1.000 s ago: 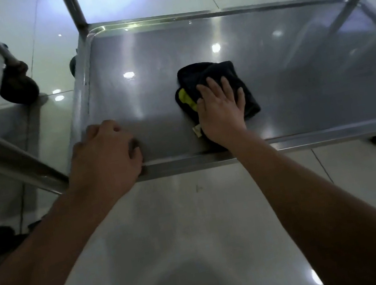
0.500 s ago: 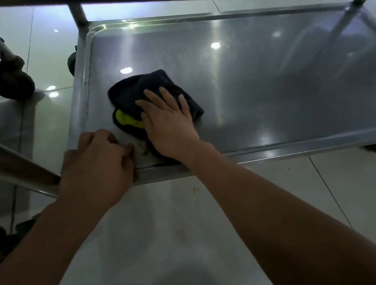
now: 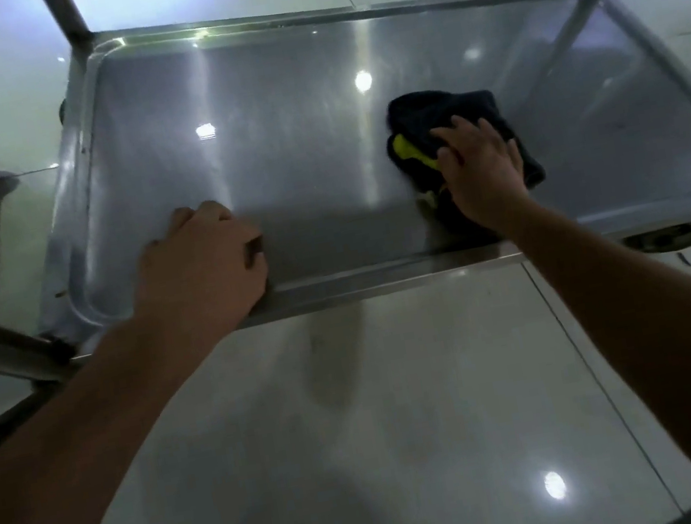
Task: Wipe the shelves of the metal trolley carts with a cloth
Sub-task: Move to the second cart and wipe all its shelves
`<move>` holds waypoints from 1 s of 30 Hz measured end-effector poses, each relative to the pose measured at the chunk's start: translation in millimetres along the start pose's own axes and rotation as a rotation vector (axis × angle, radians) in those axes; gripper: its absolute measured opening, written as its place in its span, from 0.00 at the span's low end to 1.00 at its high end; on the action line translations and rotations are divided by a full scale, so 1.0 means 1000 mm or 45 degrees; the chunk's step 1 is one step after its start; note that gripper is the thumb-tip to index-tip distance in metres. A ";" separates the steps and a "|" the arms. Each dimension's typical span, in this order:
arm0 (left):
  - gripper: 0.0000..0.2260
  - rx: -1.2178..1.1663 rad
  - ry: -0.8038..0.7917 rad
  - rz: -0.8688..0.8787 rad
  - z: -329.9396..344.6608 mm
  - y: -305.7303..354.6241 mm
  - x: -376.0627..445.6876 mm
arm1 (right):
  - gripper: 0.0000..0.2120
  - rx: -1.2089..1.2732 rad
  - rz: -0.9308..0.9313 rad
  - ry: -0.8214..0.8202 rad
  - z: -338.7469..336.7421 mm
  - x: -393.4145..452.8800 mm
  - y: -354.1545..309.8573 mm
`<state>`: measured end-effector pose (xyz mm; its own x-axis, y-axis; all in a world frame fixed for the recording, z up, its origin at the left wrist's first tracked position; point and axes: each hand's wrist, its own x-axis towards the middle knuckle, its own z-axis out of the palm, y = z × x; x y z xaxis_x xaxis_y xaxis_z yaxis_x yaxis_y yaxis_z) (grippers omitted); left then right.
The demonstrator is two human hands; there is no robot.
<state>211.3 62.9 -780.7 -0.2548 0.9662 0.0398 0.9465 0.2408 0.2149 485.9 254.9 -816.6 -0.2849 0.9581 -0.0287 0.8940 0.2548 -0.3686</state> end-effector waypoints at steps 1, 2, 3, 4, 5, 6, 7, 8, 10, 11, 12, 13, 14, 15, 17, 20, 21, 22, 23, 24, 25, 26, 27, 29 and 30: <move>0.12 -0.018 0.004 0.010 0.000 -0.002 -0.001 | 0.21 -0.006 0.077 0.019 -0.011 0.001 0.021; 0.12 -0.030 0.010 0.017 0.001 -0.002 -0.002 | 0.21 -0.009 0.152 0.033 -0.021 0.001 0.039; 0.12 -0.029 0.015 0.022 0.001 -0.002 -0.003 | 0.21 -0.013 0.210 0.037 -0.027 0.000 0.052; 0.13 -0.015 0.014 0.027 0.003 -0.001 -0.004 | 0.22 -0.020 0.246 0.035 -0.031 -0.001 0.059; 0.13 0.005 0.011 0.032 0.003 0.000 -0.004 | 0.22 -0.029 0.264 0.034 -0.031 -0.003 0.060; 0.14 0.019 0.011 0.032 0.004 0.000 -0.004 | 0.22 -0.038 0.272 0.039 -0.029 -0.005 0.056; 0.14 0.026 0.016 0.030 0.004 -0.001 -0.005 | 0.23 -0.043 0.273 0.051 -0.026 -0.007 0.051; 0.14 0.029 0.021 0.031 0.005 -0.001 -0.005 | 0.23 -0.045 0.269 0.061 -0.023 -0.011 0.044; 0.15 0.030 0.024 0.044 0.007 -0.002 -0.006 | 0.23 -0.043 0.247 0.063 -0.016 -0.019 0.029; 0.15 0.024 0.021 0.051 0.007 -0.003 -0.008 | 0.23 -0.044 0.233 0.057 -0.012 -0.024 0.020; 0.15 0.015 0.016 0.057 0.008 -0.004 -0.009 | 0.23 -0.045 0.218 0.053 -0.008 -0.028 0.011; 0.16 0.014 0.010 0.066 0.008 -0.005 -0.010 | 0.23 -0.046 0.200 0.050 -0.003 -0.033 0.001; 0.16 0.023 0.000 0.078 0.008 -0.006 -0.011 | 0.23 -0.047 0.180 0.048 0.001 -0.037 -0.010; 0.17 0.036 -0.013 0.091 0.008 -0.008 -0.013 | 0.23 -0.049 0.159 0.045 0.005 -0.042 -0.020; 0.18 0.051 -0.032 0.109 0.008 -0.012 -0.017 | 0.23 -0.058 0.109 0.043 0.016 -0.050 -0.040; 0.16 0.038 0.007 0.116 0.007 -0.021 -0.032 | 0.23 -0.063 0.008 0.047 0.031 -0.063 -0.066; 0.14 0.025 0.020 0.117 0.005 -0.025 -0.038 | 0.24 -0.059 -0.023 0.049 0.036 -0.066 -0.074; 0.13 0.009 0.031 0.121 0.003 -0.030 -0.045 | 0.23 -0.051 -0.050 0.049 0.041 -0.069 -0.084; 0.12 -0.005 0.036 0.126 0.001 -0.034 -0.052 | 0.23 -0.043 -0.071 0.045 0.046 -0.072 -0.093; 0.12 -0.015 0.037 0.132 -0.001 -0.039 -0.059 | 0.23 -0.037 -0.089 0.036 0.050 -0.074 -0.104; 0.11 -0.020 0.036 0.135 -0.003 -0.044 -0.067 | 0.23 -0.035 -0.108 0.022 0.054 -0.077 -0.115; 0.11 -0.017 0.034 0.135 -0.004 -0.049 -0.075 | 0.23 -0.035 -0.133 0.010 0.059 -0.079 -0.126; 0.11 -0.006 0.035 0.133 -0.005 -0.055 -0.082 | 0.23 -0.035 -0.167 0.000 0.063 -0.082 -0.137; 0.13 0.013 0.030 0.130 -0.006 -0.065 -0.096 | 0.23 -0.035 -0.248 -0.008 0.072 -0.089 -0.158; 0.14 0.019 0.025 0.128 -0.007 -0.070 -0.101 | 0.23 -0.032 -0.289 -0.011 0.076 -0.092 -0.168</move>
<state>169.9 -52.6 -793.0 -0.1621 0.9836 0.0793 0.9703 0.1443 0.1941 335.6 113.6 -823.0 -0.4823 0.8749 0.0443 0.8152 0.4667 -0.3431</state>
